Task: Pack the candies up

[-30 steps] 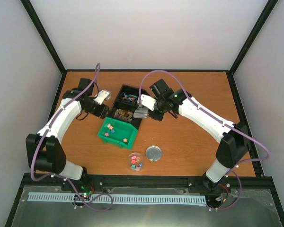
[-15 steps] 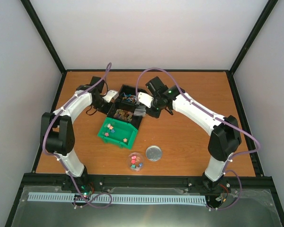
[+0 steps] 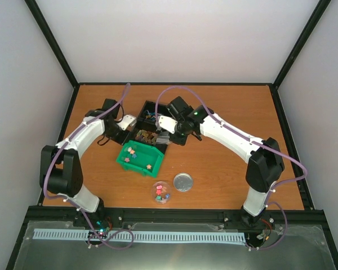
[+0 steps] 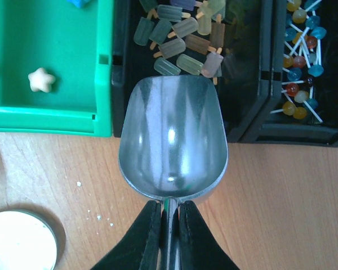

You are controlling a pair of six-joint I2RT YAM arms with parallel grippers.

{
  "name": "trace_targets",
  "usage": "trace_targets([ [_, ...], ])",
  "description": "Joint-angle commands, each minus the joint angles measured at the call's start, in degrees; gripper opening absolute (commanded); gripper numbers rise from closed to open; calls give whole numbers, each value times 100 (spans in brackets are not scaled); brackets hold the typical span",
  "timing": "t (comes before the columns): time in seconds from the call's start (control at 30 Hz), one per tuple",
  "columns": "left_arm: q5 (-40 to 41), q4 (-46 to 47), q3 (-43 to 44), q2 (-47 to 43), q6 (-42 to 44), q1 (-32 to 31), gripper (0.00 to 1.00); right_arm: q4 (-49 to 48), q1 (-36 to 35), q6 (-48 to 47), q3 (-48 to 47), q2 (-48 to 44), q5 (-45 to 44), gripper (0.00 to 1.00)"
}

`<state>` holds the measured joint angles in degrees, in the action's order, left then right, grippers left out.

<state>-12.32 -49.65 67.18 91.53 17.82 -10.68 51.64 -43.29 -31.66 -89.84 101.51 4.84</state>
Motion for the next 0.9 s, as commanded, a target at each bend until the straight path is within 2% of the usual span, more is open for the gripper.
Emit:
trace_targets([
  [0.0, 236, -141, -238, -446, 279, 35, 13, 65, -203, 99, -135, 153, -176, 3],
  [0.17, 453, -178, -472, -627, 500, 161, 6, 74, -259, 159, -211, 212, -183, 3],
  [0.33, 422, -254, -583, -742, 628, 246, 5, 74, -259, 155, -216, 147, -250, 3],
  [0.4, 132, -309, -524, -844, 638, 250, 13, 58, -259, 147, -179, 114, -267, 3],
  [0.5, -477, -209, -380, -983, 444, 248, 38, 11, -259, 139, -141, 82, -338, 3],
  [0.57, -755, -155, -303, -969, 368, 230, 48, -23, -251, 126, -118, 64, -436, 3],
  [0.67, -871, -113, -228, -780, 352, 171, 52, -88, -214, 113, -81, -4, -522, 3],
  [0.87, -694, -81, -228, -348, 382, 81, 51, -145, -65, 174, -76, -76, -522, 3],
])
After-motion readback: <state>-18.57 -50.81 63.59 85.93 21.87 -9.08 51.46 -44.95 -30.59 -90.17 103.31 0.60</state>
